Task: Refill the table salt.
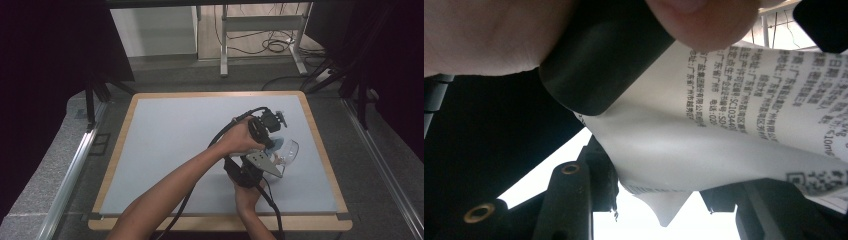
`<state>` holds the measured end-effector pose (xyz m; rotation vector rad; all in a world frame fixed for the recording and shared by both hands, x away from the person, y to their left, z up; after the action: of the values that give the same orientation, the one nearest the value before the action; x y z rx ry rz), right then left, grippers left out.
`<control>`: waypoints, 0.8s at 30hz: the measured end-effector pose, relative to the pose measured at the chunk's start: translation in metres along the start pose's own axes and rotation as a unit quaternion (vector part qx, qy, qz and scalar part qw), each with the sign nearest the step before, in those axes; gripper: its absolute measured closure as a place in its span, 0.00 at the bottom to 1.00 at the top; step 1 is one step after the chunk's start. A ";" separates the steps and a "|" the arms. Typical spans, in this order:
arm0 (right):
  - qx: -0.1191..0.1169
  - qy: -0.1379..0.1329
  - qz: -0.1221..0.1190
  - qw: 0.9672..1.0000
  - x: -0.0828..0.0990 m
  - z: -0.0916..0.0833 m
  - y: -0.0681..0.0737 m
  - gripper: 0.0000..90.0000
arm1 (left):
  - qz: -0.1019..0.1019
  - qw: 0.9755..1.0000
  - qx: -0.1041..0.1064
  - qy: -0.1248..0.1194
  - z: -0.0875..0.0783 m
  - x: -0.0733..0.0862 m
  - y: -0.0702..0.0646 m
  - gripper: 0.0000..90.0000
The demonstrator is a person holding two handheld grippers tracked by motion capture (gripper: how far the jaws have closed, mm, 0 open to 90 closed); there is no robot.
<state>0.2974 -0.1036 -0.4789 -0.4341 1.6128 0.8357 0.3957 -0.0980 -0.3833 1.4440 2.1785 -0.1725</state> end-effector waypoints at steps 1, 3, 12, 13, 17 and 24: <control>0.000 0.000 0.001 1.000 0.000 0.000 0.000 0.64 | -0.002 1.000 0.000 -0.001 0.000 0.000 0.000 1.00; 0.000 0.000 0.002 1.000 0.000 0.000 0.000 0.64 | -0.003 1.000 0.000 0.000 0.001 0.000 0.000 1.00; 0.001 -0.004 0.010 1.000 0.002 0.002 -0.001 0.64 | 0.000 1.000 -0.001 0.006 0.002 -0.002 0.002 1.00; 0.001 -0.006 0.015 1.000 0.002 0.003 -0.001 0.64 | 0.004 1.000 -0.004 0.010 0.002 -0.003 0.003 1.00; 0.007 -0.023 0.026 0.999 0.002 0.004 0.000 0.65 | 0.009 1.000 -0.006 0.013 0.000 -0.005 0.002 1.00; 0.015 -0.026 0.022 0.999 0.000 0.003 -0.001 0.65 | 0.014 1.000 -0.005 0.013 0.001 -0.008 0.000 1.00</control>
<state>0.2996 -0.1020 -0.4792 -0.3541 1.5903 0.8482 0.3989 -0.1049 -0.3801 1.4781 2.1745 -0.1328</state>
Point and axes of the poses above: each handheld gripper's, and its own axes: z roughly forward along the jaws, x roughly out of its underside, y roughly to its left, the point moved 1 cm from there along z, roughly forward along the jaws, and after that the axes turned 14 degrees about -x, right-handed, at the moved point
